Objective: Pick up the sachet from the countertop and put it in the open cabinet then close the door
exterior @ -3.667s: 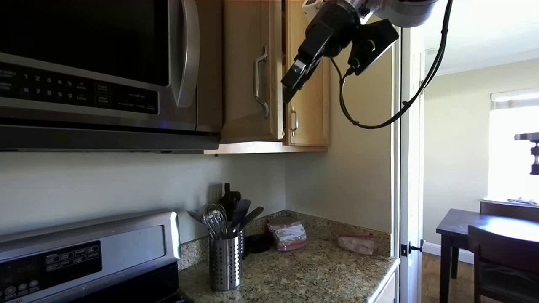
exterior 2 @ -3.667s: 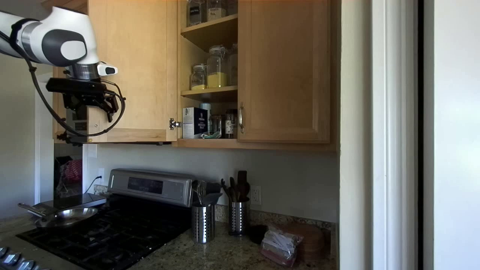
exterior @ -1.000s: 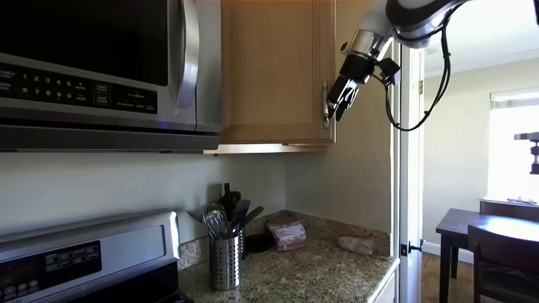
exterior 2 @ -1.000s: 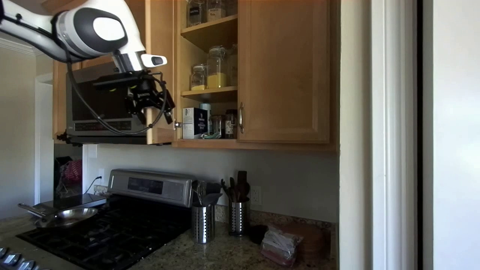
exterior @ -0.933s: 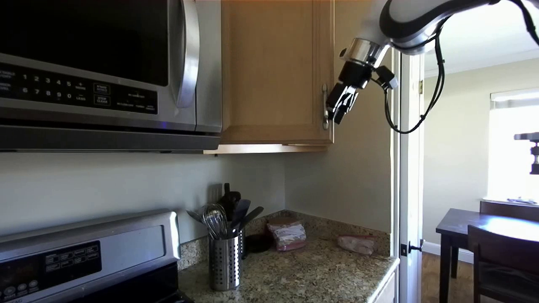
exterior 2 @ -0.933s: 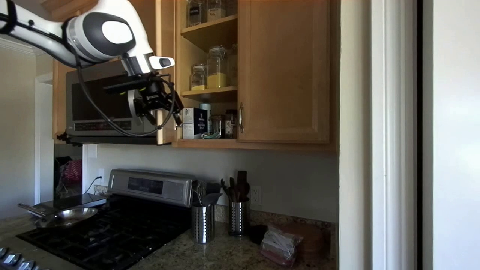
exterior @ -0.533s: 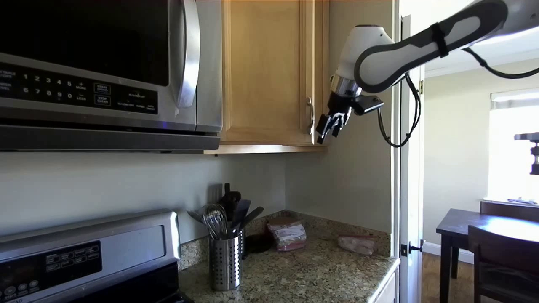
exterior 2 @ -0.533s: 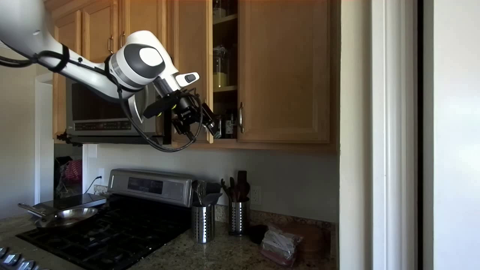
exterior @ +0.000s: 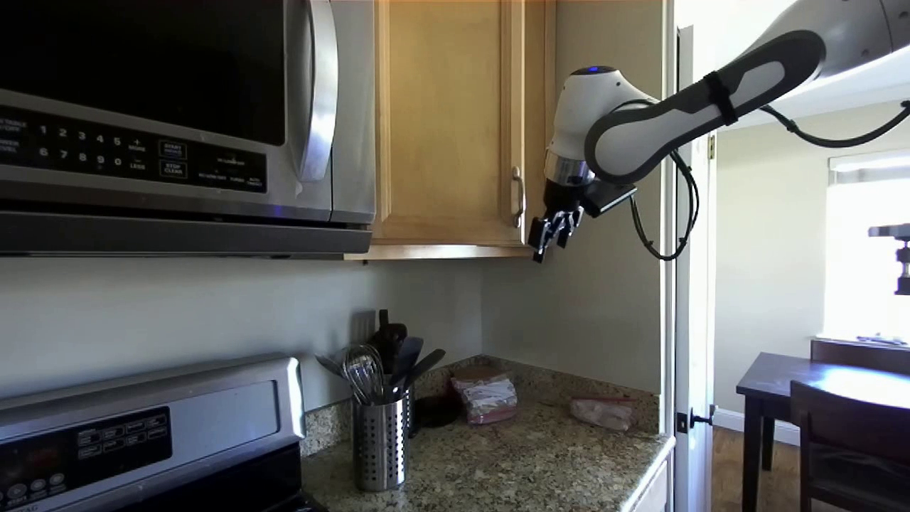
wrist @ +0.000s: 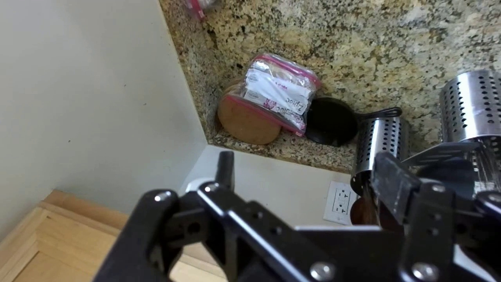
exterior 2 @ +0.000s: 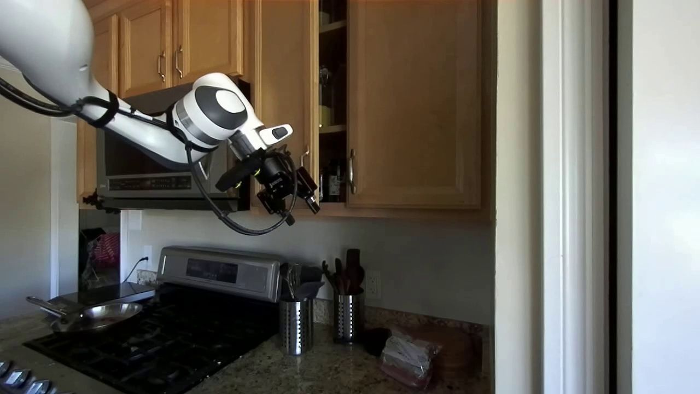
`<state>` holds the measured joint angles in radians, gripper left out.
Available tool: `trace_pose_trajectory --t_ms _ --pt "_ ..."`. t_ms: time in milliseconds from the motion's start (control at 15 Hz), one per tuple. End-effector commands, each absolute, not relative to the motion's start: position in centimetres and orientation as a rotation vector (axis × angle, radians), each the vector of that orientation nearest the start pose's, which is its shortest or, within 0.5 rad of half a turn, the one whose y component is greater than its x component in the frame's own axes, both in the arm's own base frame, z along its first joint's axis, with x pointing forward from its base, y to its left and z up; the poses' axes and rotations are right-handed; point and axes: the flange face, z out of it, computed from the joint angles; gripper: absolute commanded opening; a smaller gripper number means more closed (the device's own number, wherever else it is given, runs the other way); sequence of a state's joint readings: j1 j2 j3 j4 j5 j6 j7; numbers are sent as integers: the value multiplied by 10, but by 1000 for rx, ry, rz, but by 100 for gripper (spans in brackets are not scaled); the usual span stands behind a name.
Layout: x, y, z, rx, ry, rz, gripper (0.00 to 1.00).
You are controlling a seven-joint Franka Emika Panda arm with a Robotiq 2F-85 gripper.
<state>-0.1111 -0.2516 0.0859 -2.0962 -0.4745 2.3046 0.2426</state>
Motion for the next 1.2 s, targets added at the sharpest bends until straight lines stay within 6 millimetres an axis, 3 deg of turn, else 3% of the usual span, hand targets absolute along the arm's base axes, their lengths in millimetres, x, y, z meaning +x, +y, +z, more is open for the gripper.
trace_pose_trajectory --t_ms 0,200,533,800,1133 --pt "514 -5 579 -3373 -2 -794 58" --pt "513 8 588 -3298 -15 -850 39" --pt "524 11 607 -3177 145 -1121 8" --pt "536 14 619 -3066 232 -1244 2" --pt "566 14 609 -2950 286 -1327 8"
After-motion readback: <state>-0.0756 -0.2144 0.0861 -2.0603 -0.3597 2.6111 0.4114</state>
